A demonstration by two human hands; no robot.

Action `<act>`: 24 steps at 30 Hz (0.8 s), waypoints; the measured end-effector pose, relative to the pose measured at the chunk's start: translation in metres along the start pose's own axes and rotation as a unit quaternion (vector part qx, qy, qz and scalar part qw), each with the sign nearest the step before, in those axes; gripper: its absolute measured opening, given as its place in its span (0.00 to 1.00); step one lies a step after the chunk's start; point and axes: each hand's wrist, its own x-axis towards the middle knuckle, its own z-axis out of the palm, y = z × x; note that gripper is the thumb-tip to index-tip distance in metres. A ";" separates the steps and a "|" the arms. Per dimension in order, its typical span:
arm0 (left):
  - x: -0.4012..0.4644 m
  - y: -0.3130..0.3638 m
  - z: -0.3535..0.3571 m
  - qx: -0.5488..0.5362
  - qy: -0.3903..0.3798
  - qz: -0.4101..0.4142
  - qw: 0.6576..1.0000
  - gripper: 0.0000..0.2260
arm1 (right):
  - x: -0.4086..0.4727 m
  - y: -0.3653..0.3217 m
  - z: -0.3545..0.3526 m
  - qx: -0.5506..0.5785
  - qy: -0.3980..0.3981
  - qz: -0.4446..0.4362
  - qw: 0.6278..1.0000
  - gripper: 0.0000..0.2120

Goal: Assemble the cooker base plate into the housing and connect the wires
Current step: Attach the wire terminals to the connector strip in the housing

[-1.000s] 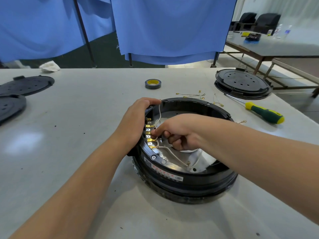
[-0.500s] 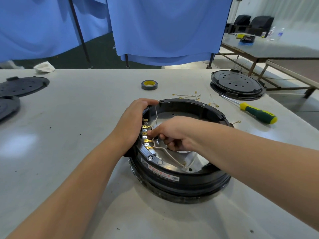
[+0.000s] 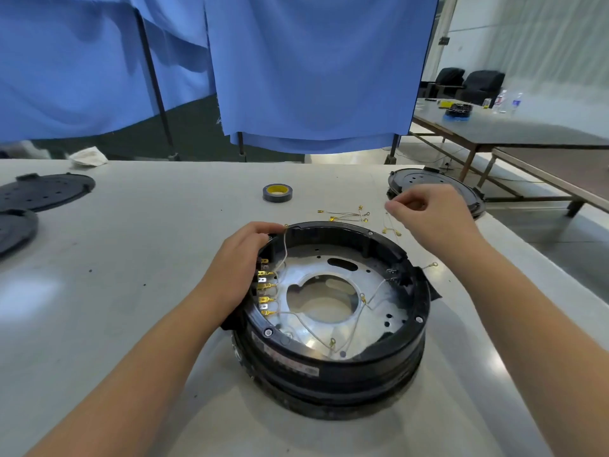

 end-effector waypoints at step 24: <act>0.003 -0.004 -0.001 0.008 -0.001 0.034 0.999 0.17 | 0.012 0.087 0.039 -0.199 -0.173 -0.029 0.964 0.10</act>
